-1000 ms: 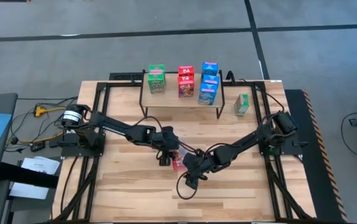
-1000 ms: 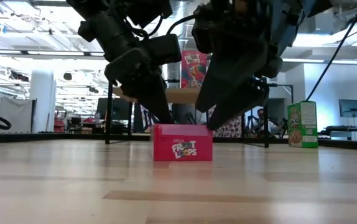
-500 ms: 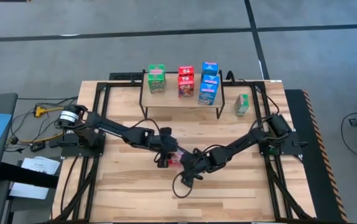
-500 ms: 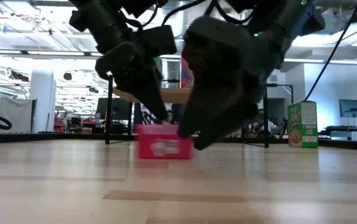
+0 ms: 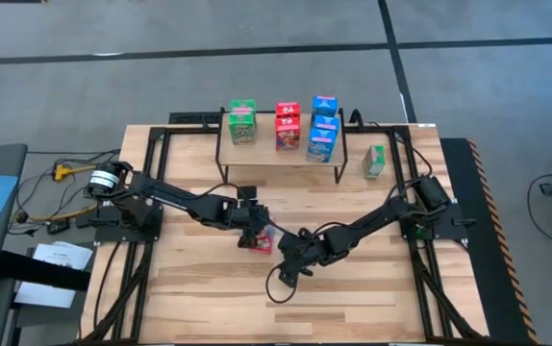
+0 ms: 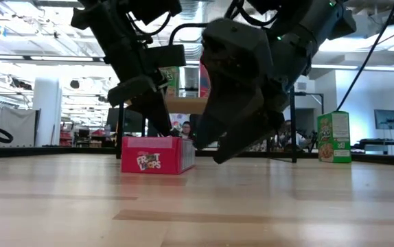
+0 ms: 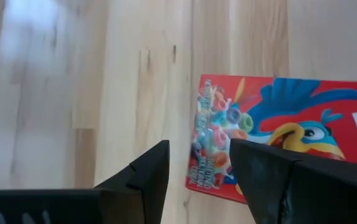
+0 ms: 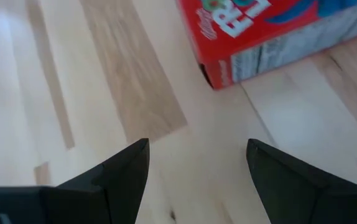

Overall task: Stack cereal on shelf
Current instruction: Put the red cereal box on the shelf aligned with the other red cereal box

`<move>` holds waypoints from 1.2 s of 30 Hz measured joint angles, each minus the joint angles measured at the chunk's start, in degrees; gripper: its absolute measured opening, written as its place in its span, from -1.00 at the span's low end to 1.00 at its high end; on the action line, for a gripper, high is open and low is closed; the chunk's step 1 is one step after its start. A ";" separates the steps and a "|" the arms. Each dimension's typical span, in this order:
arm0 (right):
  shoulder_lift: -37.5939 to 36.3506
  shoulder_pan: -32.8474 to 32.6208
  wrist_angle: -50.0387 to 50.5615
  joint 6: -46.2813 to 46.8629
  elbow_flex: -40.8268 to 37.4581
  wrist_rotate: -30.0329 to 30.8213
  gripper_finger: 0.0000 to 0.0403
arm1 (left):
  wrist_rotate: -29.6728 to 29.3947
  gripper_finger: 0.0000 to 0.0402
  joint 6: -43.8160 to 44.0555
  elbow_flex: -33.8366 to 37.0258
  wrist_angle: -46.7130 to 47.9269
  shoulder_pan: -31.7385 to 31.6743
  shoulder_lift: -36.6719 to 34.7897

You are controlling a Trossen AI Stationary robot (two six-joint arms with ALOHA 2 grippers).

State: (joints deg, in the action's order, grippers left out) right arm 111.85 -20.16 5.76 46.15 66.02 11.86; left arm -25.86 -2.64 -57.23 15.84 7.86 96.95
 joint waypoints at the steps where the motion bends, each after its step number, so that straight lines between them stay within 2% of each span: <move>1: 0.00 -0.01 -0.60 0.02 0.00 -0.03 0.46 | -0.39 -0.21 -0.12 0.00 -0.26 -0.18 0.00; 6: 0.00 0.00 -5.39 0.24 0.00 -1.63 0.46 | 0.40 -0.21 2.83 0.00 0.43 -1.40 0.00; 16: -0.02 0.00 -5.88 2.14 0.00 -2.48 0.46 | 3.34 -0.21 13.18 -0.02 3.68 -1.20 0.00; 23: -0.02 0.00 -7.09 2.88 0.00 -2.91 0.46 | 4.66 -0.21 23.97 -0.04 3.72 0.93 0.00; 29: -0.02 0.00 -8.73 9.99 0.00 -7.07 0.46 | 4.68 -0.21 31.94 -0.04 3.75 2.57 0.00; 36: -0.02 -0.78 -10.02 15.38 0.00 -6.96 0.46 | 4.46 -0.21 38.41 -0.04 3.74 3.50 0.00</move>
State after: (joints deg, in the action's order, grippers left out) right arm 111.83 -20.95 -4.26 61.53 66.02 4.90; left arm -21.40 35.77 -57.28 19.58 11.37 96.95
